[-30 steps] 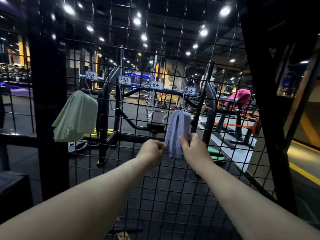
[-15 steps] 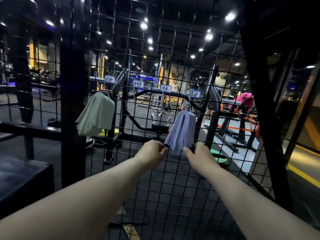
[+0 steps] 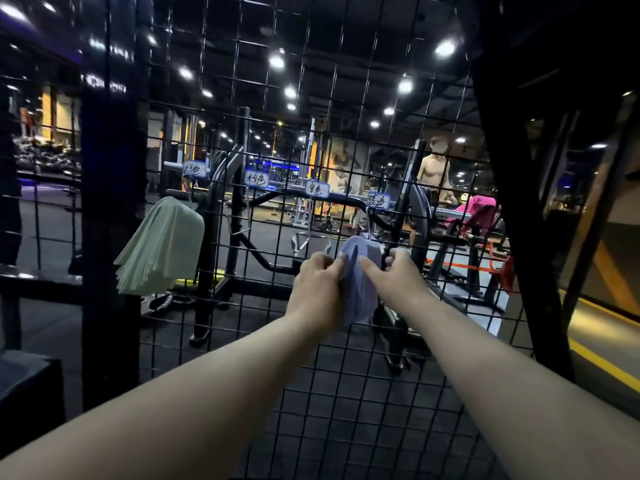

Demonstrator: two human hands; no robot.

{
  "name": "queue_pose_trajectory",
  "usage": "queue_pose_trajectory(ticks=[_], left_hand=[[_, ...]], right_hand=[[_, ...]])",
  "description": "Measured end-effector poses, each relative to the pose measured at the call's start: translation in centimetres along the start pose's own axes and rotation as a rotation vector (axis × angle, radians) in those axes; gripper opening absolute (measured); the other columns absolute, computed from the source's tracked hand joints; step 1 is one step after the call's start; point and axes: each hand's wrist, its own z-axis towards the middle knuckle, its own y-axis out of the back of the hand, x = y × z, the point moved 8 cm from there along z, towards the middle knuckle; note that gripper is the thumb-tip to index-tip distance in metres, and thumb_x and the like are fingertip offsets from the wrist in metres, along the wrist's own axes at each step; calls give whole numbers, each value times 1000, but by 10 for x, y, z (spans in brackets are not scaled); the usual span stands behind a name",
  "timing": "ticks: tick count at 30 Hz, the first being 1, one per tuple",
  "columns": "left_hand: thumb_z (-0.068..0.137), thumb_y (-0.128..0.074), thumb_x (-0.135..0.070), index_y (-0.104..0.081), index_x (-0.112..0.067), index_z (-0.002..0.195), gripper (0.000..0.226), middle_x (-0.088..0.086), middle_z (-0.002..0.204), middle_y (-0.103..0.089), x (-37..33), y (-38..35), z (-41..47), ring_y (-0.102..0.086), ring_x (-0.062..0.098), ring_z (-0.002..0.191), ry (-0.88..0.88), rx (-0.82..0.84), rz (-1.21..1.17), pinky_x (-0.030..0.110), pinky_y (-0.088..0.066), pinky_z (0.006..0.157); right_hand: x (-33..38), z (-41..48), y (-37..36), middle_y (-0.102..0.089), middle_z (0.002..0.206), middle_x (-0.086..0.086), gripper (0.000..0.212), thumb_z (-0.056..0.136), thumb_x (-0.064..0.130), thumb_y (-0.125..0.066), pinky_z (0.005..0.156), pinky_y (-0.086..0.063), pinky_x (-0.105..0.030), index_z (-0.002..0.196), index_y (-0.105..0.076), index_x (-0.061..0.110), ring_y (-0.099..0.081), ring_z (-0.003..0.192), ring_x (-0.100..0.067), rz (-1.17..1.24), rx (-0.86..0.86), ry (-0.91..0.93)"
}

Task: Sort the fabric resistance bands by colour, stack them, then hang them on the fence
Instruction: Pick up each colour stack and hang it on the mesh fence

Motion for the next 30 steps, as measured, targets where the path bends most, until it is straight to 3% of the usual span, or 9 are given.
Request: queue_pose_trajectory(ticks=[4,7,13,16,18,21,24,28,30], left_hand=[[88,-54,-37,-63,-29,100,17,19,111,-59,-6,0,16,-58,40,103,-39,-39,-138,52,-51,89],[92,-61,-27,-72,-29,99,13,1,97,-57,1,6,19,-63,24,85,47,-123,-199,38,-53,74],[96,-61,-24,-77,-30,106,20,-7,91,-62,4,-2,27,-66,17,80,-7,-118,-167,30,-52,73],[96,-61,-23,-77,-23,107,20,-1,98,-66,-3,-4,25,-67,20,84,-40,-124,-202,34,-54,78],[97,-59,-27,-77,-22,107,21,-1,104,-66,-5,-6,26,-66,20,89,-34,-105,-216,37,-54,82],[97,-54,-34,-77,-25,104,26,-4,100,-61,-7,-3,24,-63,18,93,-62,-92,-181,37,-53,81],[92,-57,-31,-75,-23,101,22,-2,95,-55,-8,10,23,-61,21,83,-81,-174,-134,37,-54,74],[92,-64,-33,-60,-19,118,30,2,119,-51,1,23,28,-55,21,107,75,-230,-188,38,-49,95],[92,-65,-35,-57,-17,123,37,3,119,-55,4,21,35,-57,21,107,125,-189,-241,39,-50,94]], right_hand=[[-1,14,-5,-52,134,-7,93,79,63,-69,98,-49,-46,146,-32,9,-55,117,-27,49,41,-39],[-4,20,-11,-54,133,-6,84,81,60,-69,98,-48,-44,142,-38,11,-54,119,-26,27,48,-25],[-2,25,-14,-62,113,-1,51,89,52,-63,84,-49,-36,122,-54,14,-59,103,-22,-10,41,59],[-3,29,-12,-64,94,1,38,88,53,-61,70,-47,-34,101,-61,17,-62,87,-23,35,22,48],[-3,28,-12,-64,88,2,35,88,53,-60,69,-46,-34,95,-61,18,-61,82,-22,37,17,54],[-1,26,-13,-63,105,0,43,89,52,-60,77,-45,-33,114,-58,16,-60,96,-22,-22,27,66],[1,27,-12,-61,116,-2,50,91,51,-59,83,-45,-33,124,-53,14,-58,105,-23,-15,29,47],[5,27,-12,-61,116,-3,47,93,48,-57,78,-43,-32,125,-51,14,-59,103,-23,12,58,34],[6,26,-11,-60,115,-4,48,94,48,-56,75,-43,-32,127,-49,14,-59,101,-22,21,73,25]])
